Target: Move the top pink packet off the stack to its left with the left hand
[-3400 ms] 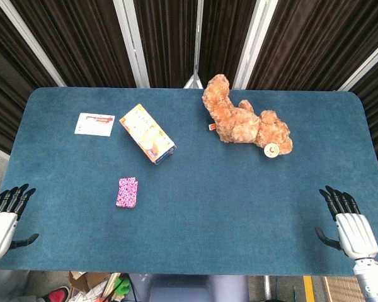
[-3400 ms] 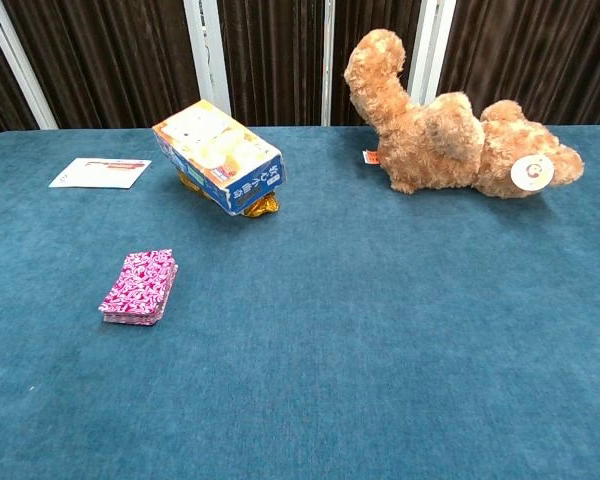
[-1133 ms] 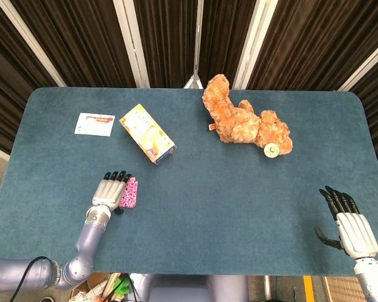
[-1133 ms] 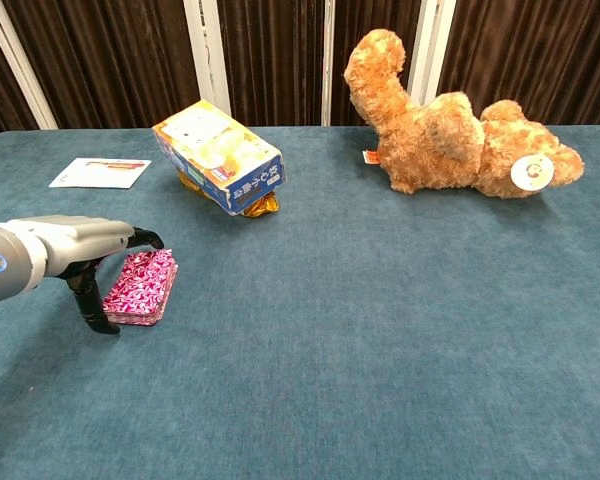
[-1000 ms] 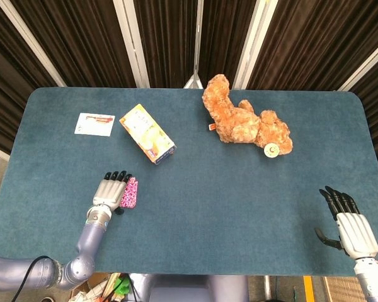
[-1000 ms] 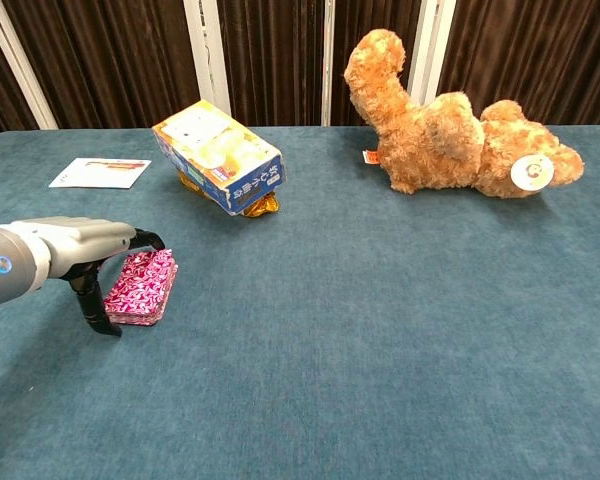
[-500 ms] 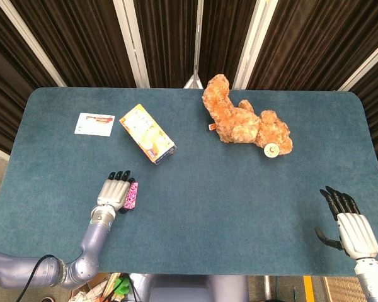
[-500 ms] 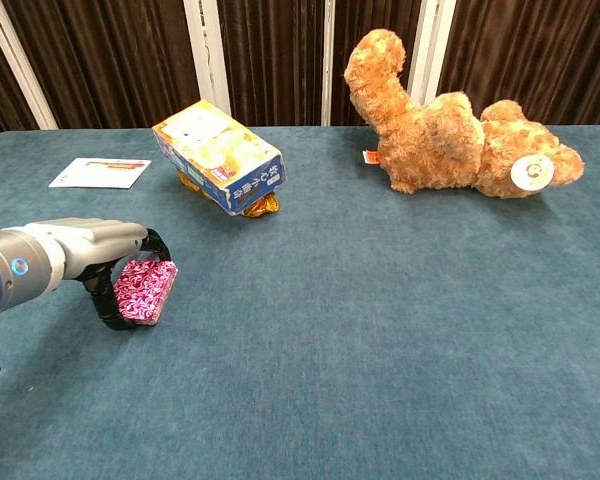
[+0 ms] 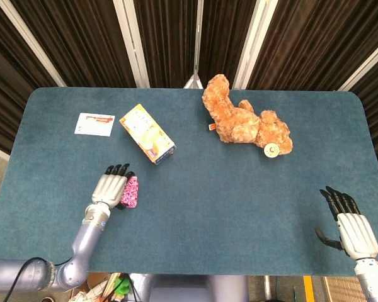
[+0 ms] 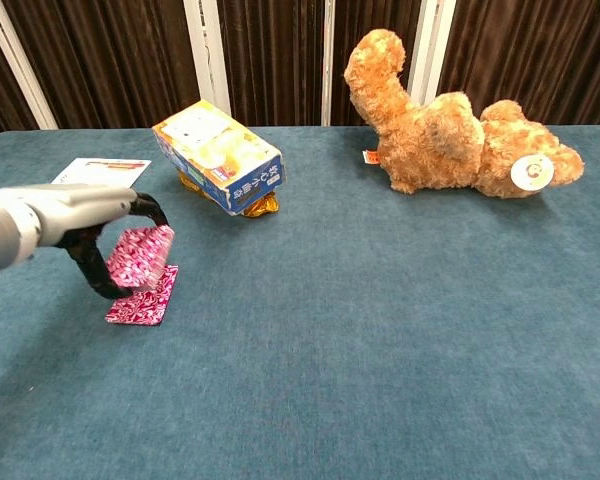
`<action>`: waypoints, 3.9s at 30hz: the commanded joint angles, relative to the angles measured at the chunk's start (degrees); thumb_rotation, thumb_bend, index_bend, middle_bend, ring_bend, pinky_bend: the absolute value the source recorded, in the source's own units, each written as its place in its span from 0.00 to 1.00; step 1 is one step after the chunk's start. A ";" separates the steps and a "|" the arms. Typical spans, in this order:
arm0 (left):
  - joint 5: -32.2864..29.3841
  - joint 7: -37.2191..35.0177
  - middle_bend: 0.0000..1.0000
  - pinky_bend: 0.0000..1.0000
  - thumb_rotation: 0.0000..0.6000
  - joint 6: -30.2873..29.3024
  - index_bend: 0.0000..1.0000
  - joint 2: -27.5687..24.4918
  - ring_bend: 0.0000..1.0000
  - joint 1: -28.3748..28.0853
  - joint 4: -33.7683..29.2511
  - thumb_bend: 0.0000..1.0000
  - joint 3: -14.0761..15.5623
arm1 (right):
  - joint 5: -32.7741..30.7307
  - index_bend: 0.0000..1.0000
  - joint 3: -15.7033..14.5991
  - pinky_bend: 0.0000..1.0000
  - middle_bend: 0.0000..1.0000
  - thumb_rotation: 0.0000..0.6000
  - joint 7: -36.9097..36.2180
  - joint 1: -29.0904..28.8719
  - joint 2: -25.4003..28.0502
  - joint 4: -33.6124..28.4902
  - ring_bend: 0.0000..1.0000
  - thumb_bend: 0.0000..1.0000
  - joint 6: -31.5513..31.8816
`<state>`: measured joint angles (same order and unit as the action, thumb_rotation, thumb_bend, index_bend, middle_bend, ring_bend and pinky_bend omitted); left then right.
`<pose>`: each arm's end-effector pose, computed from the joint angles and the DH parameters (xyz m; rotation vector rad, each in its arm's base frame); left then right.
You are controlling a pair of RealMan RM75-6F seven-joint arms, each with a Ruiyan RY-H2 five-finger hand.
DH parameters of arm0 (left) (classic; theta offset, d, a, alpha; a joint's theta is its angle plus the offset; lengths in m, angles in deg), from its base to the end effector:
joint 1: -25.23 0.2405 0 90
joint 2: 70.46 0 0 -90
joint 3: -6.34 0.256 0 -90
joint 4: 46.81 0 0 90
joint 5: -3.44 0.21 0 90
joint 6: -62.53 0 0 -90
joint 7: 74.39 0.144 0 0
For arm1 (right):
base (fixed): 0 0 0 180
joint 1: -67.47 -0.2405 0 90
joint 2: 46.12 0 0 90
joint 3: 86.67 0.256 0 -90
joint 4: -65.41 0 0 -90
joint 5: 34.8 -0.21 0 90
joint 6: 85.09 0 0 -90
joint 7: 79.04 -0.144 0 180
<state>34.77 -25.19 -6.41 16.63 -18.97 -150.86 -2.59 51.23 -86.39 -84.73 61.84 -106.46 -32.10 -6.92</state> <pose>-0.1486 0.3018 -0.0113 -1.7494 -1.0702 -0.5331 -0.3060 -0.1726 0.1496 1.4371 -1.1167 0.8983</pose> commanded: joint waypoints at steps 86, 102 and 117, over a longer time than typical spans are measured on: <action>-2.15 -3.33 0.00 0.00 1.00 0.83 0.12 -5.68 0.00 6.23 4.21 0.21 8.63 | -0.06 0.00 0.04 0.05 0.00 1.00 0.49 0.17 0.01 -0.42 0.00 0.36 0.15; -3.12 -2.89 0.00 0.00 1.00 1.07 0.25 -4.64 0.00 6.11 4.66 0.30 8.28 | -0.06 0.00 0.02 0.05 0.00 1.00 0.46 0.17 -0.01 -0.49 0.00 0.36 0.12; 0.77 -6.12 0.00 0.00 1.00 0.80 0.42 -5.23 0.00 6.67 2.98 0.40 7.00 | -0.21 0.00 0.08 0.05 0.00 1.00 0.41 0.15 0.09 -0.76 0.00 0.36 0.05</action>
<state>35.17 -30.99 -5.42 11.79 -12.38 -147.43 4.63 51.02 -86.30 -84.33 61.98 -106.37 -32.86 -6.86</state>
